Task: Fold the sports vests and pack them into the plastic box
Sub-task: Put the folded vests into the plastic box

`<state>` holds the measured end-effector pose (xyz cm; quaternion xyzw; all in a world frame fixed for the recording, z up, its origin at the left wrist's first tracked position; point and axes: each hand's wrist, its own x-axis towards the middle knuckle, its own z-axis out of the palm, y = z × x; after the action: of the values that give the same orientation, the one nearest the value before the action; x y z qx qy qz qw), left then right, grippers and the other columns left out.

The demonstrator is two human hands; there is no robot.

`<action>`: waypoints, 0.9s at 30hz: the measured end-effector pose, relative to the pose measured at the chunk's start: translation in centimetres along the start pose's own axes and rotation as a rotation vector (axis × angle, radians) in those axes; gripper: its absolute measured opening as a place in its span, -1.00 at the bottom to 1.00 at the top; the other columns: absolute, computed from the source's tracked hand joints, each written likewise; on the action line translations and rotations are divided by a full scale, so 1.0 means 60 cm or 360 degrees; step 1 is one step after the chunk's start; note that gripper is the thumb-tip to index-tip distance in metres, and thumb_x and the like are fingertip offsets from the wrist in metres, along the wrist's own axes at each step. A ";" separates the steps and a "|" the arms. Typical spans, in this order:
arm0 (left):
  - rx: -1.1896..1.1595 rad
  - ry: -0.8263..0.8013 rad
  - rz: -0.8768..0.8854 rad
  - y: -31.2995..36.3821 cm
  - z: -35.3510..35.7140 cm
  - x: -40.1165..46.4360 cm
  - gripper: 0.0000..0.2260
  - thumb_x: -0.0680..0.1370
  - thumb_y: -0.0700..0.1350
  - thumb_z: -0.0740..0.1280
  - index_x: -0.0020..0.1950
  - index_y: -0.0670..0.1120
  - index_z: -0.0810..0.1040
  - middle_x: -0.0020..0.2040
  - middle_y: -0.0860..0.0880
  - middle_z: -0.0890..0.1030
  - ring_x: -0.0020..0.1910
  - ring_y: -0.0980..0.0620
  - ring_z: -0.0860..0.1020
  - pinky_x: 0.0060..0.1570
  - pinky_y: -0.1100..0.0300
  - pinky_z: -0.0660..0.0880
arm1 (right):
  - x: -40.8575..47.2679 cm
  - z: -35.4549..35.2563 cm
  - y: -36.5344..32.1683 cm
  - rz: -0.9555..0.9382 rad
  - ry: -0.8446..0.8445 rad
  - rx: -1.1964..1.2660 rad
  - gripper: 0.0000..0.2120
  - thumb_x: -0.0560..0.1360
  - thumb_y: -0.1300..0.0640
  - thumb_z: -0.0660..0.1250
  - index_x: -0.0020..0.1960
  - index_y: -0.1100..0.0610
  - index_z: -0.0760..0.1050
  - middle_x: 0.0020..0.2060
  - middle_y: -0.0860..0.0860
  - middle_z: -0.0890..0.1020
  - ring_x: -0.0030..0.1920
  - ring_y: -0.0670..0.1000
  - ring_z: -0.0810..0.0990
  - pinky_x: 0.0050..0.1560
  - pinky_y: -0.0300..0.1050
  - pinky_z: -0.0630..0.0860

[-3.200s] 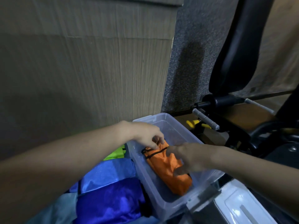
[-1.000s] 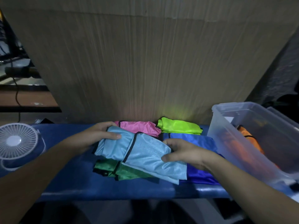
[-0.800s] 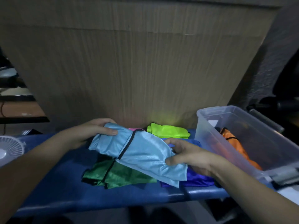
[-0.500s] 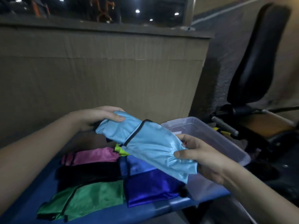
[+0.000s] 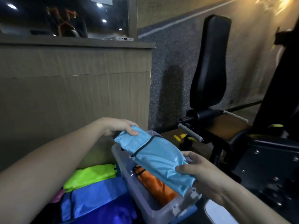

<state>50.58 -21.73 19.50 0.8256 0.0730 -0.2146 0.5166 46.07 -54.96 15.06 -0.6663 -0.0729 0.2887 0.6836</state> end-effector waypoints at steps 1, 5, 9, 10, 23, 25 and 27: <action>0.0017 -0.0019 -0.0030 -0.003 -0.001 0.020 -0.74 0.56 -0.20 0.42 0.25 -0.13 0.57 0.15 -0.16 0.65 0.15 -0.13 0.62 0.25 -0.11 0.50 | 0.011 -0.007 0.004 0.0025 0.0014 0.0001 -0.61 0.43 0.46 0.40 0.23 0.26 0.49 0.05 0.28 0.68 0.03 0.35 0.67 0.14 0.31 0.57; 0.0128 -0.0024 -0.0137 -0.018 0.004 0.093 -0.78 0.57 -0.23 0.40 0.21 -0.13 0.58 0.12 -0.14 0.66 0.15 -0.11 0.62 0.29 -0.08 0.50 | 0.057 -0.015 0.032 0.0104 0.0132 -0.0024 -0.60 0.41 0.45 0.44 0.20 0.25 0.50 0.00 0.29 0.68 -0.08 0.34 0.70 -0.13 0.12 0.64; 0.0283 -0.0027 -0.0261 -0.040 0.028 0.158 -0.84 0.59 -0.26 0.36 0.16 -0.12 0.56 0.10 -0.14 0.63 0.09 -0.10 0.61 0.25 -0.09 0.52 | 0.098 -0.006 0.042 0.0182 0.0168 -0.0184 -0.54 0.35 0.45 0.50 0.18 0.22 0.49 -0.03 0.27 0.69 -0.11 0.29 0.72 -0.02 0.22 0.65; 0.0287 -0.0036 -0.0288 -0.044 0.033 0.169 -0.84 0.60 -0.26 0.35 0.16 -0.12 0.55 0.10 -0.15 0.62 0.09 -0.11 0.61 0.24 -0.11 0.53 | 0.104 -0.005 0.039 0.0209 0.0153 -0.0265 -0.51 0.31 0.42 0.53 0.18 0.21 0.48 -0.04 0.25 0.70 -0.11 0.27 0.72 0.01 0.24 0.65; 0.0728 -0.0002 -0.0175 -0.041 0.077 0.241 -0.63 0.55 0.05 0.44 0.33 0.06 0.50 0.35 0.00 0.49 0.34 0.00 0.45 0.35 0.13 0.38 | 0.106 -0.037 -0.004 0.0379 -0.0014 -0.0796 -0.26 0.31 -0.01 0.52 0.42 -0.03 0.31 0.21 0.06 0.55 0.13 0.02 0.59 0.05 -0.10 0.55; 0.0773 0.0030 -0.0141 -0.044 0.083 0.247 -0.60 0.50 0.14 0.44 0.31 0.13 0.51 0.38 0.06 0.45 0.39 0.02 0.38 0.46 0.04 0.30 | 0.098 -0.037 -0.013 0.0337 -0.0006 -0.0846 -0.10 0.10 -0.14 0.49 0.41 -0.09 0.32 0.26 0.03 0.51 0.20 0.01 0.52 0.16 -0.08 0.49; 0.0748 0.0045 -0.0104 -0.043 0.087 0.248 -0.63 0.55 0.10 0.42 0.32 0.07 0.52 0.35 0.06 0.47 0.37 0.04 0.40 0.46 0.05 0.29 | 0.090 -0.038 -0.016 0.0321 0.0005 -0.0836 -0.06 0.00 -0.18 0.45 0.38 -0.12 0.35 0.25 0.01 0.53 0.22 0.01 0.52 0.27 -0.03 0.47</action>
<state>61.59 -26.70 9.01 0.9234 0.0549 -0.2306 0.3019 51.91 -54.24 14.19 -0.8251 -0.0776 0.3253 0.4554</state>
